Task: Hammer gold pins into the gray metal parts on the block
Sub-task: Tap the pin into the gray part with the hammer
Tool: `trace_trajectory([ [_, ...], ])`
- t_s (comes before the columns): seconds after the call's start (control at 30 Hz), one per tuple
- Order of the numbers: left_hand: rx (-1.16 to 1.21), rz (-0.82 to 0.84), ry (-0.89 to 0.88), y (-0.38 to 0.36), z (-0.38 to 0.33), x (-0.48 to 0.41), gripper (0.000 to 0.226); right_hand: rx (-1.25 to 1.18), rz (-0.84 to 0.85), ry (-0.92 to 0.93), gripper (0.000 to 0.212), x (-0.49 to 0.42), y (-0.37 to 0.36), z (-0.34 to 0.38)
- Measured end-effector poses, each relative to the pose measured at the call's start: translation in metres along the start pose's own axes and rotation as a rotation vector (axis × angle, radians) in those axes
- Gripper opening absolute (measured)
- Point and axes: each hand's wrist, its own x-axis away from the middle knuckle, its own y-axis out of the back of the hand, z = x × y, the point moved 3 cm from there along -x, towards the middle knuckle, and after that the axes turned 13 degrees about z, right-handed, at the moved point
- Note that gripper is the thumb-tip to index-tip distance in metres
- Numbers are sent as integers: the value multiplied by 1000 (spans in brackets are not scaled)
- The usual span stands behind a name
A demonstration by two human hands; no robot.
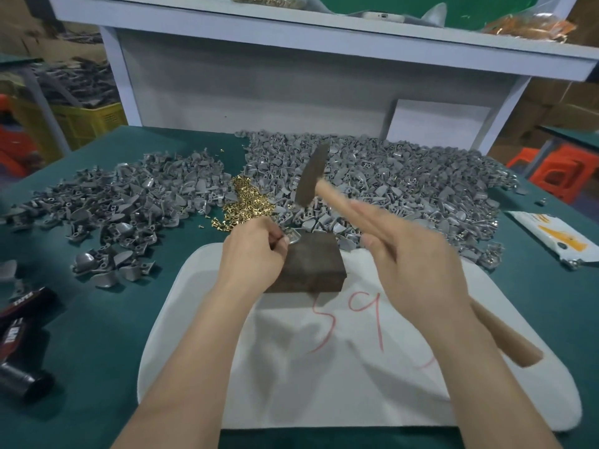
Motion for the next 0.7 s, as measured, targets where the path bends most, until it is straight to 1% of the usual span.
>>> trace_trajectory([
  [0.03,-1,-11,-6,0,0,0,10,-58,-63,12,51,1,3,-1],
  [0.07,-3,-19,-7,0,0,0,10,-82,-87,36,55,1,6,-1],
  [0.1,0,-20,-2,0,1,0,12,-65,-47,58,59,3,6,1],
  [0.13,7,-18,5,0,0,0,14,-38,45,66,60,4,4,3],
  [0.2,13,-3,20,0,-1,0,20,18,225,21,53,5,-1,0],
  [0.23,13,0,22,0,-1,0,24,53,235,-5,49,4,1,-2],
  [0.27,16,-2,20,0,-1,0,25,77,200,-15,47,2,4,-3],
  [0.3,18,-5,15,-1,-1,0,23,71,130,-18,46,2,5,-3],
  [0.37,3,-17,6,0,-1,0,17,-63,-40,5,49,3,6,-2],
  [0.4,-3,-20,10,-1,0,-1,16,-123,-81,34,52,4,5,-1],
  [0.43,-1,-18,17,-1,0,-1,15,-133,-46,61,55,5,2,1],
  [0.47,1,-17,21,-1,0,-1,15,-105,52,69,57,5,-4,3],
  [0.5,-3,-14,22,0,0,-1,15,-65,163,54,55,6,-8,2],
  [0.53,-11,-9,22,0,-1,-1,16,-13,228,24,51,5,-10,-1],
  [0.57,-9,-8,24,0,-1,0,17,38,225,-6,48,3,-7,-4],
  [0.63,18,-4,23,-1,0,0,16,79,100,-19,46,1,1,-5],
  [0.7,13,-13,24,-1,0,0,17,-68,-72,27,47,6,6,-3],
])
